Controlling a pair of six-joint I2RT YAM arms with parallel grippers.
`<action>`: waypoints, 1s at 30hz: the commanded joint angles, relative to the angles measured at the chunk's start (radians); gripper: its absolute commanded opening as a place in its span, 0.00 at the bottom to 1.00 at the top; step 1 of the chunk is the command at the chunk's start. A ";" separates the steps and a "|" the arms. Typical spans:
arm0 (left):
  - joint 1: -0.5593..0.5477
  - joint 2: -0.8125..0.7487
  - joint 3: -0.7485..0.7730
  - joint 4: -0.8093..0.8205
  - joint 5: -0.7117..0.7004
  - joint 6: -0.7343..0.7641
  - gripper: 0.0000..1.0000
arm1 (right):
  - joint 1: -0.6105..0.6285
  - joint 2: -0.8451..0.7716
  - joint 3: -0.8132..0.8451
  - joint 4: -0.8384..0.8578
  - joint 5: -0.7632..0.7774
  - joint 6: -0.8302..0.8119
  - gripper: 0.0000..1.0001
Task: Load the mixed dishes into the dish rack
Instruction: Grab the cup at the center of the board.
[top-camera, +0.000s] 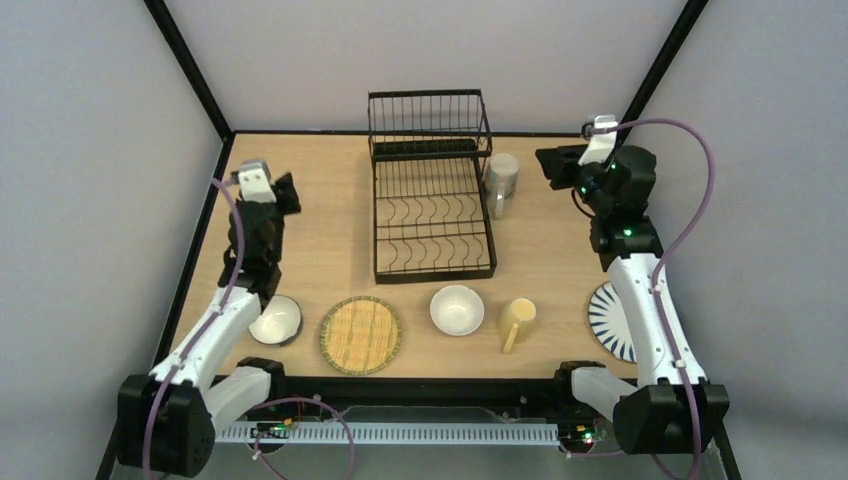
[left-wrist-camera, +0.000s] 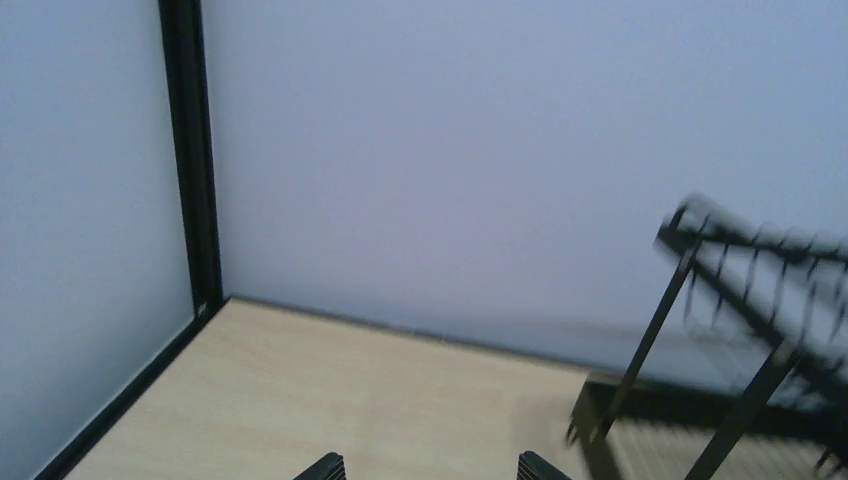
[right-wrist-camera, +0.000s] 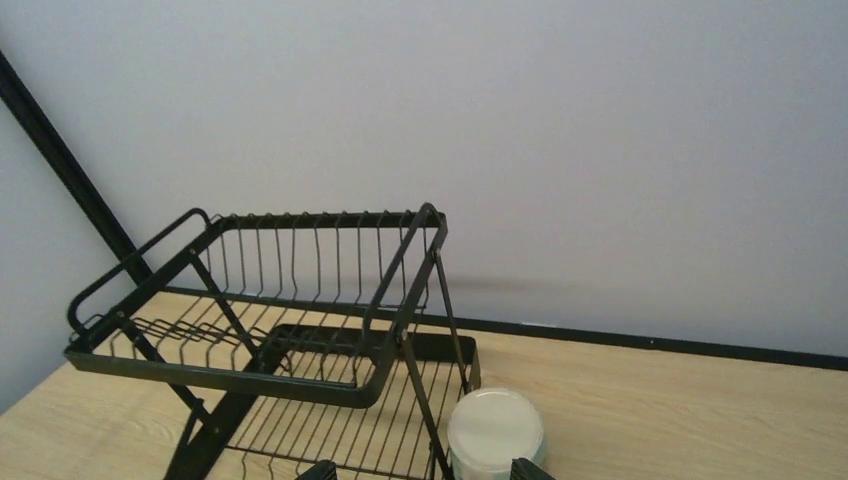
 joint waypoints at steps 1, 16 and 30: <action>-0.006 -0.121 0.194 -0.355 -0.009 -0.173 0.99 | -0.003 -0.070 0.045 -0.049 -0.041 -0.005 1.00; -0.021 0.058 0.482 -0.572 0.253 -0.388 0.99 | -0.003 0.109 0.076 -0.116 -0.148 0.155 1.00; -0.315 0.209 0.451 -0.706 -0.230 -0.327 0.99 | 0.136 0.202 -0.034 -0.235 0.305 0.057 0.90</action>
